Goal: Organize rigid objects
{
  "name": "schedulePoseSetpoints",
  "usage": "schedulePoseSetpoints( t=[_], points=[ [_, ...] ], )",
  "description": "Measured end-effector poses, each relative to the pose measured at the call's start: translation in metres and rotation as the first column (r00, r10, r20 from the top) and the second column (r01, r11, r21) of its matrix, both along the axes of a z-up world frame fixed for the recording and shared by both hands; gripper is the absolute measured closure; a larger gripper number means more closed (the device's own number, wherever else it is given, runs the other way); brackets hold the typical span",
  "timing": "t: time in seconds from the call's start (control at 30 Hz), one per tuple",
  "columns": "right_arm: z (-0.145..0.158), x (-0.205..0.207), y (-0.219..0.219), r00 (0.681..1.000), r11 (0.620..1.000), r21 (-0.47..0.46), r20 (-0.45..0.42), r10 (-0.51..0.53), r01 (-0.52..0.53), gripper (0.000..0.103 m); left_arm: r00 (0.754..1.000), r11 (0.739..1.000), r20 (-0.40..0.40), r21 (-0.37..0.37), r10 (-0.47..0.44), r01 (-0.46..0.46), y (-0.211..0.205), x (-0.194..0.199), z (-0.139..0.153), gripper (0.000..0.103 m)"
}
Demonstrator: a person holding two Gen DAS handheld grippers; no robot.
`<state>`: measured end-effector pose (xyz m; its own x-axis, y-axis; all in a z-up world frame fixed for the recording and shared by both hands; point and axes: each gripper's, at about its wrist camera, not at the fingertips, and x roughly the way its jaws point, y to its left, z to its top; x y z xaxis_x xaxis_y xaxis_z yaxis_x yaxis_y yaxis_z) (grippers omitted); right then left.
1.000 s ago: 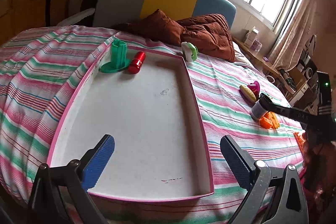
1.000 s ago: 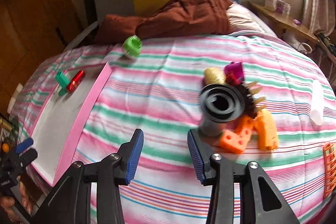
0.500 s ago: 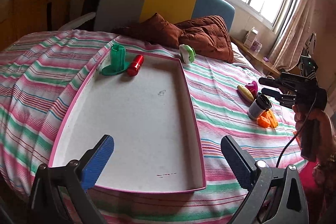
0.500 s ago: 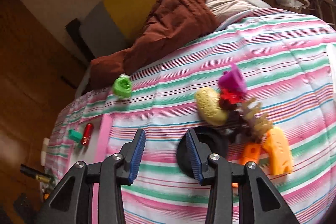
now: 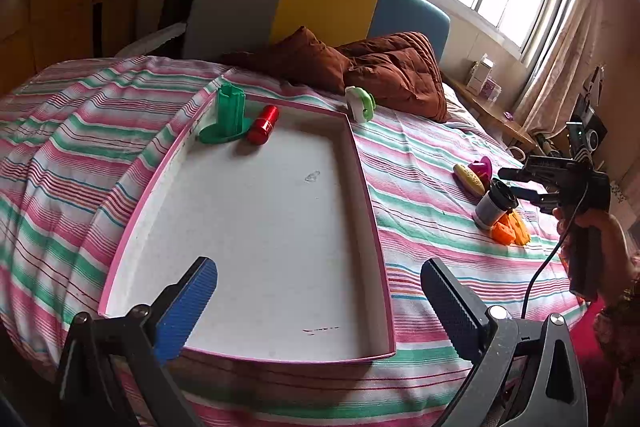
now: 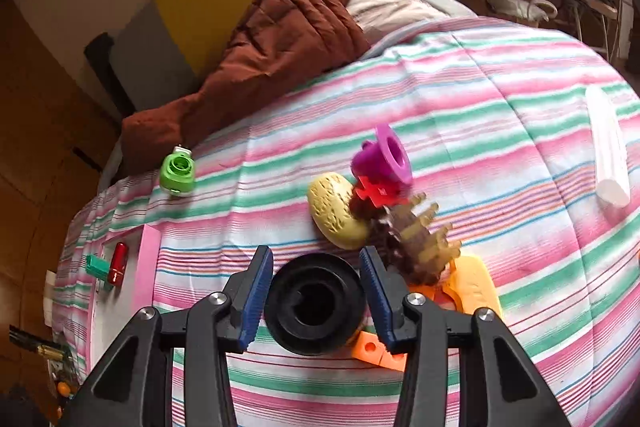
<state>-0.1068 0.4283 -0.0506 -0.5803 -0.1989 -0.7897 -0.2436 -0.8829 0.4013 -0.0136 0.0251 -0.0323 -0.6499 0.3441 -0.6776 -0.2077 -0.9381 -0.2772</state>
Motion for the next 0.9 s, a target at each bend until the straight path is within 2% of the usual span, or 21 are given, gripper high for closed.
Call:
schedulePoseSetpoints(
  t=[0.07, 0.13, 0.2, 0.27, 0.33, 0.4, 0.5, 0.57, 0.7, 0.77, 0.9],
  points=[
    [-0.006, 0.004, -0.001, 1.0, 0.996, -0.081, -0.018, 0.024, -0.025, 0.057, 1.0, 1.0, -0.004, 0.002, 0.005, -0.005, -0.001, 0.0, 0.0, 0.0],
    [0.002, 0.008, -0.021, 0.991, 0.989, -0.094, -0.086, 0.102, -0.11, 0.057, 1.0, 1.0, -0.001, 0.002, 0.009, -0.009, -0.002, -0.001, -0.001, 0.0],
    [0.013, 0.008, -0.05, 0.969, 0.969, -0.101, -0.13, 0.211, -0.225, 0.057, 1.0, 1.0, 0.004, 0.002, 0.013, -0.013, -0.002, -0.001, -0.002, 0.0],
    [0.02, 0.007, -0.082, 0.938, 0.931, -0.138, -0.139, 0.318, -0.337, 0.057, 1.0, 1.0, 0.009, -0.001, 0.017, -0.017, -0.003, -0.002, -0.002, 0.0],
    [0.026, 0.009, -0.102, 0.916, 0.912, -0.128, -0.157, 0.369, -0.389, 0.057, 1.0, 1.0, 0.006, 0.004, 0.017, -0.017, -0.004, -0.001, -0.002, 0.0],
    [0.035, 0.018, -0.105, 0.914, 0.922, -0.087, -0.195, 0.356, -0.378, 0.057, 1.0, 1.0, 0.0, 0.001, 0.019, -0.019, -0.005, 0.0, 0.0, 0.0],
    [0.041, 0.03, -0.085, 0.934, 0.954, -0.021, -0.21, 0.288, -0.299, 0.057, 1.0, 1.0, -0.007, 0.008, 0.003, -0.003, -0.002, 0.001, 0.003, 0.0],
    [0.037, 0.033, -0.061, 0.957, 0.972, 0.049, -0.172, 0.235, -0.23, 0.057, 1.0, 1.0, -0.011, -0.001, -0.011, 0.011, 0.004, 0.0, 0.005, 0.0],
    [0.013, 0.036, -0.011, 0.995, 0.985, 0.145, -0.015, 0.098, -0.095, 0.057, 0.999, 0.999, -0.023, -0.018, -0.046, 0.046, 0.023, -0.002, 0.011, 0.0],
    [-0.003, 0.038, 0.006, 0.996, 0.989, 0.122, 0.039, 0.081, -0.085, 0.057, 0.997, 0.998, -0.028, -0.023, -0.066, 0.066, 0.034, -0.004, 0.015, 0.0],
    [-0.02, 0.037, 0.004, 0.985, 0.978, 0.124, 0.064, 0.159, -0.166, 0.057, 0.993, 0.992, -0.038, -0.064, -0.11, 0.107, 0.057, -0.005, 0.022, 0.0]
  ],
)
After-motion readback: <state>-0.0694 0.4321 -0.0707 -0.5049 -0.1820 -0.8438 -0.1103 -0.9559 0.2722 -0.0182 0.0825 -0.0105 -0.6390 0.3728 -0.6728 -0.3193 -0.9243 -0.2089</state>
